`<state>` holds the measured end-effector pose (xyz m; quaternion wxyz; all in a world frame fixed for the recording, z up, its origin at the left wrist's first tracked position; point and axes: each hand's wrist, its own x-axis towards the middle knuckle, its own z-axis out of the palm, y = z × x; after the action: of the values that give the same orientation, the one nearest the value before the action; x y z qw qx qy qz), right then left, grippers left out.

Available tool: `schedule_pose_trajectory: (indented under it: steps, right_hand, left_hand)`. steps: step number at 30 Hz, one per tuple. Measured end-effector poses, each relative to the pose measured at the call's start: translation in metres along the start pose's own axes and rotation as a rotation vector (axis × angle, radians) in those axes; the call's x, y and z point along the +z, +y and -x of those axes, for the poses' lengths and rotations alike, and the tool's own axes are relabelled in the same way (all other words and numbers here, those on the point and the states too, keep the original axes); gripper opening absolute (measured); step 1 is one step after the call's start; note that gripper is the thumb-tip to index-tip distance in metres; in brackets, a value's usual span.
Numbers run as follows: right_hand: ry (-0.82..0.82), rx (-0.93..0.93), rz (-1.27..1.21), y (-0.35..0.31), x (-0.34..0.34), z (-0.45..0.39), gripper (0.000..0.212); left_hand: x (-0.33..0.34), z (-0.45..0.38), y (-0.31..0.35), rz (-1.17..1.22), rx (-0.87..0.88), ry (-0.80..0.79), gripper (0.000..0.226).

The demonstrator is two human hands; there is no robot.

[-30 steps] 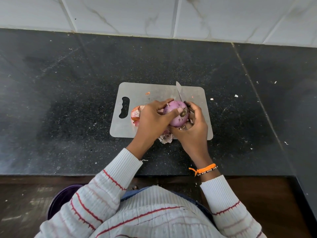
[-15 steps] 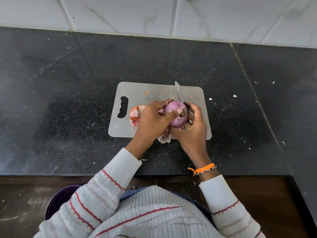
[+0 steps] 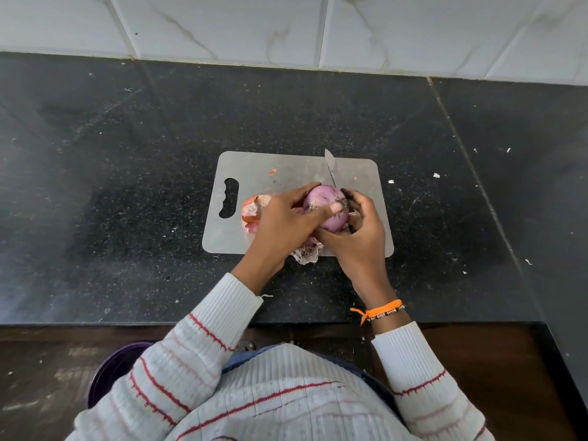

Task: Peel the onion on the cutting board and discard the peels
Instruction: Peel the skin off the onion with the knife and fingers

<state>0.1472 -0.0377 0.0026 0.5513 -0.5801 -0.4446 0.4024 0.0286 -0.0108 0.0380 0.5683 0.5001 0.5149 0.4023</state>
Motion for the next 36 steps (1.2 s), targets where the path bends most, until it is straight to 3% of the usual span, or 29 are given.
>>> schedule_pose_trajectory:
  steps: [4, 13, 17, 25, 31, 36]
  right_hand:
    - [-0.017, 0.023, 0.000, 0.000, -0.002, 0.001, 0.079]
    - [-0.030, 0.046, -0.017, -0.003, -0.004, 0.003, 0.071]
    - [-0.028, 0.040, -0.023, -0.007, -0.001, 0.004, 0.069]
    - [-0.052, 0.052, -0.019, -0.006, -0.003, 0.005, 0.072]
    - [-0.025, -0.002, 0.060, -0.006, 0.001, 0.003, 0.069]
    - [-0.021, 0.003, 0.070, -0.004, 0.002, 0.002, 0.073]
  left_hand:
    - [-0.005, -0.002, 0.003, 0.021, -0.002, -0.047, 0.042]
    - [-0.009, -0.001, 0.004, 0.034, -0.034, -0.052, 0.029]
    - [-0.003, 0.003, 0.001, -0.007, 0.004, 0.014, 0.042]
    - [-0.010, 0.000, 0.008, 0.096, -0.069, -0.030, 0.028]
    - [-0.003, 0.002, 0.005, -0.034, -0.013, 0.031, 0.024]
    - [-0.002, 0.001, 0.005, 0.012, -0.029, 0.033, 0.037]
